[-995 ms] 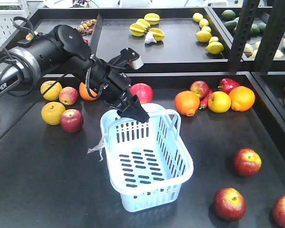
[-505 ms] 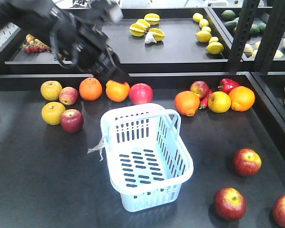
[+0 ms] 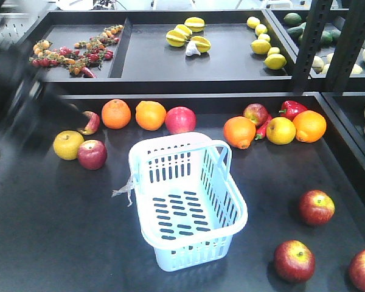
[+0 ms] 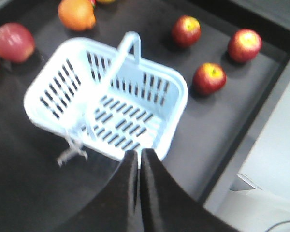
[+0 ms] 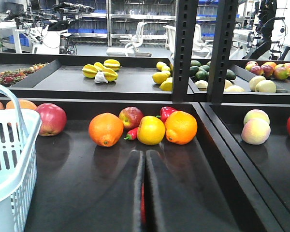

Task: Pick three apples into basket with both arms
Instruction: 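Open the left gripper, release the basket handle and lift away, then reach the right gripper down toward the red apple nearest the robot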

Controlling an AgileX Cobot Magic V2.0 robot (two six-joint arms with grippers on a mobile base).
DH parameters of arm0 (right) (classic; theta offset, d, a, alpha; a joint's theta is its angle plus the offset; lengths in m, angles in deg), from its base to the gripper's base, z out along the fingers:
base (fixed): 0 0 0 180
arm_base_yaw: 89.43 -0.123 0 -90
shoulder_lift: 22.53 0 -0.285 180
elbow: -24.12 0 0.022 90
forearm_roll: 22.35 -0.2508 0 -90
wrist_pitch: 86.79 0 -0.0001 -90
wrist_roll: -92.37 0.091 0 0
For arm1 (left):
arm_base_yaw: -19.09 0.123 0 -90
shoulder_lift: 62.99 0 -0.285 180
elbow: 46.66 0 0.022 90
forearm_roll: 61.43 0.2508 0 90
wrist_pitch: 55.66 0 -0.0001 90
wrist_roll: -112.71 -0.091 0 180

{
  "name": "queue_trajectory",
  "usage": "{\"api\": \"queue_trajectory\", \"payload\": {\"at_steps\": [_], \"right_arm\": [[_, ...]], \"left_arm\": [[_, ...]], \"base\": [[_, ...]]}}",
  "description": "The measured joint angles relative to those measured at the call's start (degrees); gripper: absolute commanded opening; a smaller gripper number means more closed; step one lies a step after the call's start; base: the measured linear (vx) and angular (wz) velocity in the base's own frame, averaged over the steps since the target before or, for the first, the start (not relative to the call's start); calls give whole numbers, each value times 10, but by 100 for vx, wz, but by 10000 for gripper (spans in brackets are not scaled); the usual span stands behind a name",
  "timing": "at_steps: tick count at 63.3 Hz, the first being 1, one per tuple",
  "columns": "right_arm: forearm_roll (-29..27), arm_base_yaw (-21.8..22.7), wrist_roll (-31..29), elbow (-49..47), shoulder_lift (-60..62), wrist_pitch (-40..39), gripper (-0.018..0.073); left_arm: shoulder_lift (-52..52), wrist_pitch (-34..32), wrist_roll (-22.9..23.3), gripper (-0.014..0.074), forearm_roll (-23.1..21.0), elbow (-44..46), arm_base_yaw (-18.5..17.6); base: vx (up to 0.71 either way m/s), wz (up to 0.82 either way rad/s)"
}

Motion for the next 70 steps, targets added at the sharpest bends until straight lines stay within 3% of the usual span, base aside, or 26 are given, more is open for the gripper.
{"api": "queue_trajectory", "payload": {"at_steps": [20,33,46,70], "right_arm": [[0,0,0,0,0,0,-5],[0,0,0,0,0,0,-5],[0,0,0,0,0,0,-5],[-10,0,10,0,0,-1,-5]], "left_arm": [[-283,-258,-1,-8,-33,-419,0],[-399,-346,0,-8,-49,-593,0],[-431,-358,0,-8,-51,-661,0],[-432,-365,0,-8,-52,-664,0]], "base": [[0,0],[0,0],[0,0],[0,0]]}}
